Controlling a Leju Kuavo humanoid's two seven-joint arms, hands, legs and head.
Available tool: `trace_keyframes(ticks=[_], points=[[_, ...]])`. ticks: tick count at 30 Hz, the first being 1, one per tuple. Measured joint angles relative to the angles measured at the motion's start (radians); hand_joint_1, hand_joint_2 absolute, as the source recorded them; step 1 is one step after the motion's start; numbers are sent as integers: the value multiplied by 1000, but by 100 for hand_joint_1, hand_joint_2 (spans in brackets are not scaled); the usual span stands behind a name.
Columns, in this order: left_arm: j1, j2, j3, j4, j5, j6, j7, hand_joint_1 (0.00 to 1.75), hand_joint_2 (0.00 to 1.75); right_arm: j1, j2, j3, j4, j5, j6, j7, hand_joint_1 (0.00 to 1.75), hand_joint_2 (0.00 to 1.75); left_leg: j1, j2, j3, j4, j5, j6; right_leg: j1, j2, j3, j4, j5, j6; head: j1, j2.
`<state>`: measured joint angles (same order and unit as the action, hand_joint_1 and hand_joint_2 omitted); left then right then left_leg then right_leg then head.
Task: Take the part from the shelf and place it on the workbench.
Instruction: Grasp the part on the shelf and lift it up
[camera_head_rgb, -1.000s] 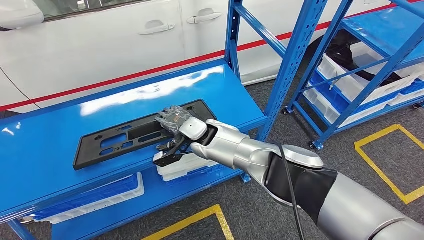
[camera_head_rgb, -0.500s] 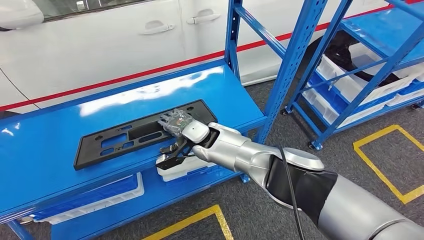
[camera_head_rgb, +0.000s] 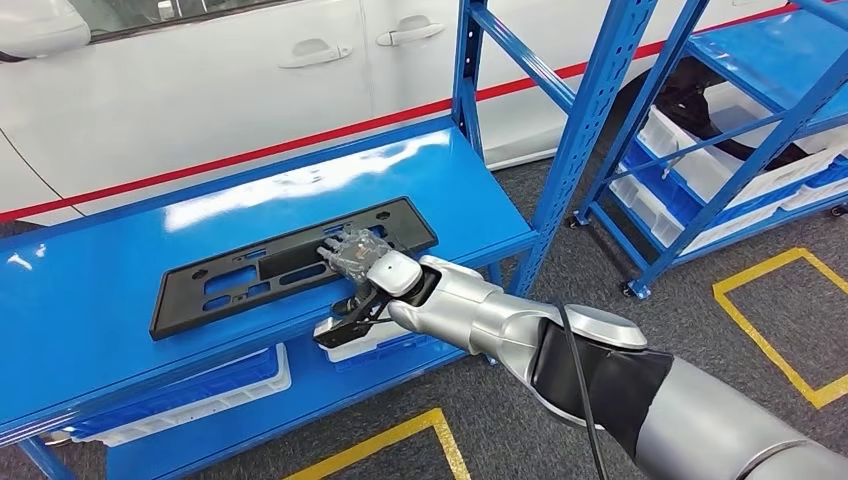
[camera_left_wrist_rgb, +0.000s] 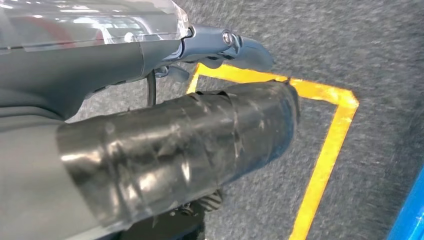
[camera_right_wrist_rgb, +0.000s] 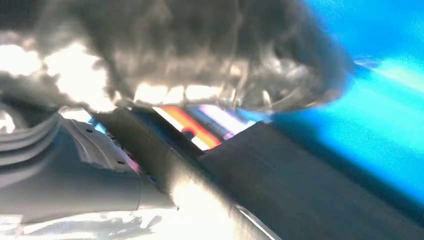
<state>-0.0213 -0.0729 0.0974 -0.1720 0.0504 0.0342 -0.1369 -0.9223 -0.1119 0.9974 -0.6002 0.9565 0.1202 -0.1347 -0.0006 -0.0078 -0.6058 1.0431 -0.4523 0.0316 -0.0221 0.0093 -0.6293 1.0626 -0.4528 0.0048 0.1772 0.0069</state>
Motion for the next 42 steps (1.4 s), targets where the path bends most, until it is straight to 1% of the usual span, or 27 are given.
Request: trace_keyframes(ticks=[2,7,10,12,19,22,26,29,33,37,42], points=[[0,-1,0,0,-1,1,0,0,0,-2,1,-7,0,0,-8,0,175,175,1,0,3,-4,1,-2,3,1,1,-1,1,-1,0,0],[0,-2,1,0,-3,1,1,0,0,-8,1,-16,-1,9,-13,5,175,175,3,0,5,-10,4,-8,6,1,1,-1,0,-8,0,0],[0,-2,1,0,-7,1,1,0,0,-9,0,-19,-4,16,-14,9,175,175,4,0,5,-11,5,-17,8,1,1,-1,0,-9,0,0],[0,-2,1,0,-10,1,1,0,0,-9,0,-21,-7,18,-14,9,175,175,5,0,5,-11,5,-19,8,1,1,-1,0,-9,0,0],[0,-2,1,0,-13,0,1,0,0,-9,0,-24,-8,25,-19,15,175,175,3,0,5,-11,5,-20,8,0,3,-2,1,-9,0,0],[0,-2,4,0,-13,-2,-1,0,0,-8,0,-27,-19,35,-38,17,175,175,2,0,5,-10,6,-20,8,0,3,-2,2,-9,0,0],[3,-2,16,0,-11,-20,-25,0,175,-6,-23,-41,-104,69,-57,44,175,175,2,0,2,-9,6,-20,8,1,2,-3,3,-8,0,0],[6,-2,25,0,-13,-27,-48,0,175,-10,-54,-68,-227,100,-28,72,175,175,1,0,0,-8,6,-20,7,1,0,-3,4,-7,0,0],[8,-2,31,0,-15,-30,-62,0,175,-31,-87,-101,-359,128,9,78,175,175,2,0,0,-8,5,-20,7,1,-1,-4,4,-7,0,0],[8,-2,34,0,-18,-31,-64,0,175,-40,-108,-111,-430,157,10,77,175,175,2,0,0,-8,5,-20,8,1,0,-5,4,-7,0,0],[8,-2,39,0,-28,-34,-69,0,175,-39,-128,-111,-483,172,8,75,175,175,2,0,0,-8,5,-20,8,1,-1,-5,4,-7,0,0]])
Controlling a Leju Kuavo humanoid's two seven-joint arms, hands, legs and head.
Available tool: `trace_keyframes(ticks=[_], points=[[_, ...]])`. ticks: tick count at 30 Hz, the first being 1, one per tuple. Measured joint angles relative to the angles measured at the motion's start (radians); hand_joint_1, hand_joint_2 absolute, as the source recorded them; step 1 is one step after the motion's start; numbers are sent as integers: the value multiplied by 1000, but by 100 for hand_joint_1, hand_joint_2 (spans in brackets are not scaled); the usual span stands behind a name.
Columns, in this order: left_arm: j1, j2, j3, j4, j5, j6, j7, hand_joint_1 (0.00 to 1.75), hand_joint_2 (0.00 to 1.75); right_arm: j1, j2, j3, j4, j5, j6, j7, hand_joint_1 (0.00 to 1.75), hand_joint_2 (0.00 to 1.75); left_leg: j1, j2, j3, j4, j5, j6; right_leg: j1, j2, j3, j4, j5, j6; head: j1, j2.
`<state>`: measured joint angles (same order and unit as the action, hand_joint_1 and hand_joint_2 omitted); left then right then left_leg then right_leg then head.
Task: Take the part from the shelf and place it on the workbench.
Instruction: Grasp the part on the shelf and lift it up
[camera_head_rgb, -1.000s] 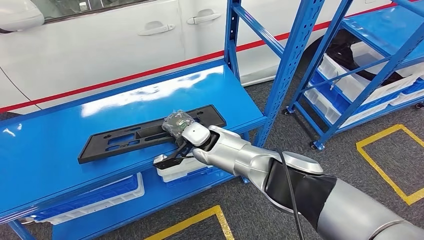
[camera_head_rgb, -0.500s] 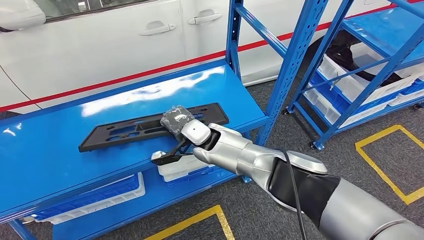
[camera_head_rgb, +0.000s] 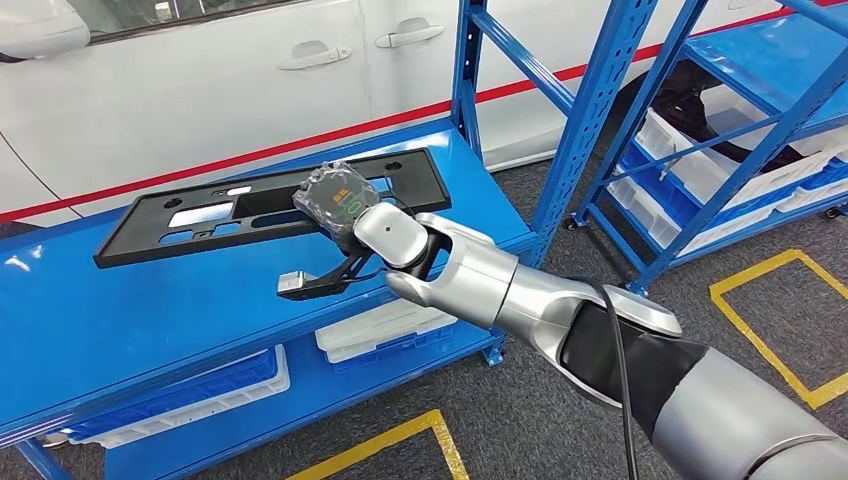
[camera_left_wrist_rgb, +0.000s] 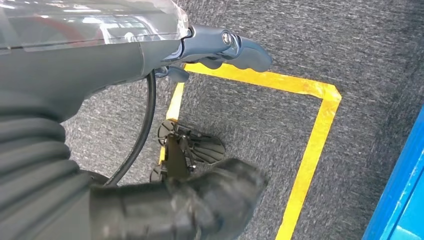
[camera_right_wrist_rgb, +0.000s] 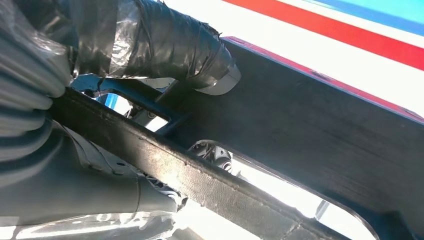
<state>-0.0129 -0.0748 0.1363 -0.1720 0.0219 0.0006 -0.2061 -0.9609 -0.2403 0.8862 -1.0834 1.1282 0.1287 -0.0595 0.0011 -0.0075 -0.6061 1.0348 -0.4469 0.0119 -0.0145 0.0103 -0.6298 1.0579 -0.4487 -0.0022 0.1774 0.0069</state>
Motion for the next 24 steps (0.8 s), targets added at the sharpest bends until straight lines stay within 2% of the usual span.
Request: trace_keyframes(ticks=[24], points=[[-1,11,12,0,-19,-10,-25,0,175,69,-51,-21,-95,-7,-8,12,175,175,0,0,0,0,0,0,0,0,0,0,0,0,0,0]])
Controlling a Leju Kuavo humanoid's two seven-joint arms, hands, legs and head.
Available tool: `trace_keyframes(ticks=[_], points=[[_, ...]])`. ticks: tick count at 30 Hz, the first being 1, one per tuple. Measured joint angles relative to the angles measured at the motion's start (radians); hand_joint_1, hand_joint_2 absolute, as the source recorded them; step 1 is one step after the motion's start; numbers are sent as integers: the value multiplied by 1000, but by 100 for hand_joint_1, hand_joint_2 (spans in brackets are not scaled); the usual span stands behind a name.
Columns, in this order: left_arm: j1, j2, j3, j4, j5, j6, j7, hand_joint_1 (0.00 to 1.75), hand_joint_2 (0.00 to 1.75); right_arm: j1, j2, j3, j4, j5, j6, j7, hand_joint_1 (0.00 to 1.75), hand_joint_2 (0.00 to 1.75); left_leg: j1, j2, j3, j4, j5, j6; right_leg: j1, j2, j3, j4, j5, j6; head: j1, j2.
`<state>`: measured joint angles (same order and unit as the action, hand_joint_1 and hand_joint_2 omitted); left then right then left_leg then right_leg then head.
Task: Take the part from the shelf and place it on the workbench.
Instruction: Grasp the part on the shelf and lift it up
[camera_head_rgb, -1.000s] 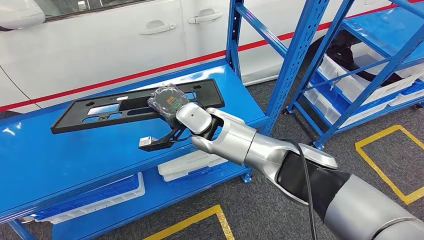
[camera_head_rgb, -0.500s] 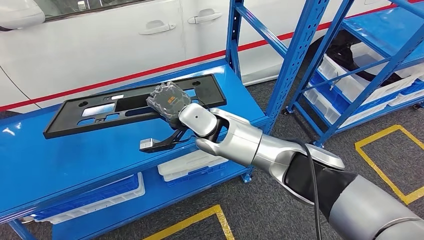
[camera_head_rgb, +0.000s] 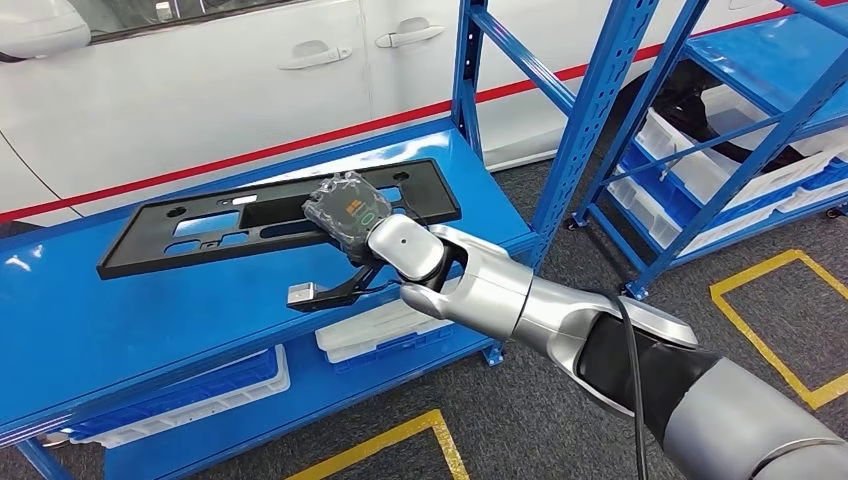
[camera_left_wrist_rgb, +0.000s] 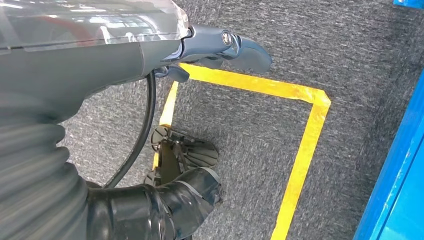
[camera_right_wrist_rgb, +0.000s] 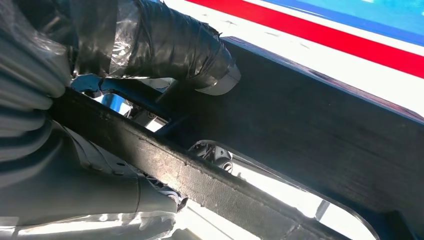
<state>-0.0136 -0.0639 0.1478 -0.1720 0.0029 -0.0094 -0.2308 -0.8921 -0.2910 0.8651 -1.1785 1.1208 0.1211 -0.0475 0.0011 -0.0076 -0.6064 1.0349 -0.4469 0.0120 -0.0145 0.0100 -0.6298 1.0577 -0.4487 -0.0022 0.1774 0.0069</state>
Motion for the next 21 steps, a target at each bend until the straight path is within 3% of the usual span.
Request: trace_keyframes(ticks=[10,21], points=[[-1,5,0,0,-10,0,0,0,175,44,-16,-36,-48,60,-80,19,175,175,0,0,0,0,0,0,0,0,0,0,0,0,0,0],[-3,7,0,0,-25,0,-6,0,175,51,-21,-53,-59,103,-79,-1,175,175,0,0,0,0,0,0,0,0,0,0,0,0,0,0]])
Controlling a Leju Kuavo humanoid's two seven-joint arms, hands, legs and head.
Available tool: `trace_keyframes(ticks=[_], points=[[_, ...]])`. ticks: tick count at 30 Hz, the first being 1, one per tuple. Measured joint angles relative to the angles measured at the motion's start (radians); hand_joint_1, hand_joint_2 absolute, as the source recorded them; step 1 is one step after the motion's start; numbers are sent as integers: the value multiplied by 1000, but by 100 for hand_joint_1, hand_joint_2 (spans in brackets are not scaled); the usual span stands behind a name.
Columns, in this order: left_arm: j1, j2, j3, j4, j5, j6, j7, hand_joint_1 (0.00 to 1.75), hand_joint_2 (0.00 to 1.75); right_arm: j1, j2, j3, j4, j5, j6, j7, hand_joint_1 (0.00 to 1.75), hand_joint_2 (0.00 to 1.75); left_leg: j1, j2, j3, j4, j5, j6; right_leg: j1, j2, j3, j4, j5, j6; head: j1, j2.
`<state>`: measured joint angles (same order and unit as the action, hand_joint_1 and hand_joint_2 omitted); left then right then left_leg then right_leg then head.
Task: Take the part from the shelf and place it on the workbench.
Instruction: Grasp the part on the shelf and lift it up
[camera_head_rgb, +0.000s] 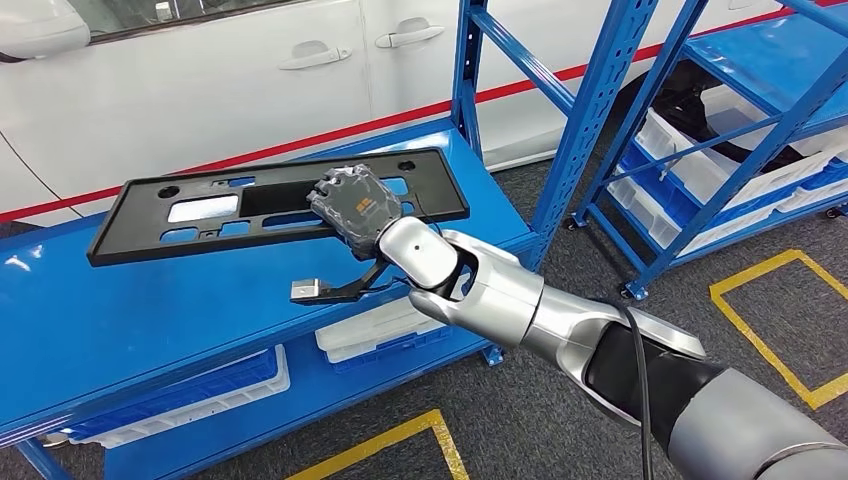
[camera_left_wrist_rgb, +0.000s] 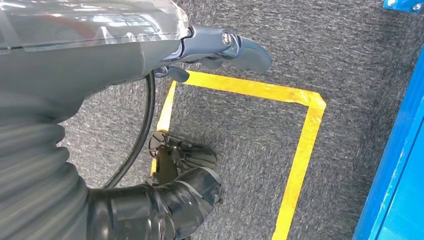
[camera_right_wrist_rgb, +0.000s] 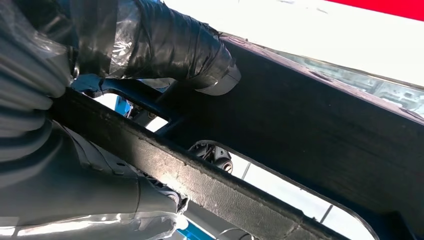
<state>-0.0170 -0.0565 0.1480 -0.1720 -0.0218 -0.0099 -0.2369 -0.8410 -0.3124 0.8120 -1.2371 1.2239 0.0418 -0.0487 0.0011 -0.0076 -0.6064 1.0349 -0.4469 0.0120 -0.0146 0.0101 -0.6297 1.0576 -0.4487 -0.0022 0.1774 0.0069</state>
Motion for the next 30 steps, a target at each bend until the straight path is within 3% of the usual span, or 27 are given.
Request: trace_keyframes(ticks=[6,18,30], points=[[-1,0,0,0,-6,0,0,0,175,-38,0,-1,0,-16,71,-24,175,175,0,0,-1,0,0,0,0,0,0,0,0,0,0,0],[-2,0,5,0,-20,1,-7,0,175,-242,30,29,-11,-99,207,-24,175,175,0,0,-1,0,0,0,0,0,0,0,0,0,0,0],[-4,0,22,0,-31,2,-16,0,175,-286,45,67,-13,-143,207,-14,175,175,-2,0,-4,6,-2,3,-6,0,0,-3,3,5,0,0]])
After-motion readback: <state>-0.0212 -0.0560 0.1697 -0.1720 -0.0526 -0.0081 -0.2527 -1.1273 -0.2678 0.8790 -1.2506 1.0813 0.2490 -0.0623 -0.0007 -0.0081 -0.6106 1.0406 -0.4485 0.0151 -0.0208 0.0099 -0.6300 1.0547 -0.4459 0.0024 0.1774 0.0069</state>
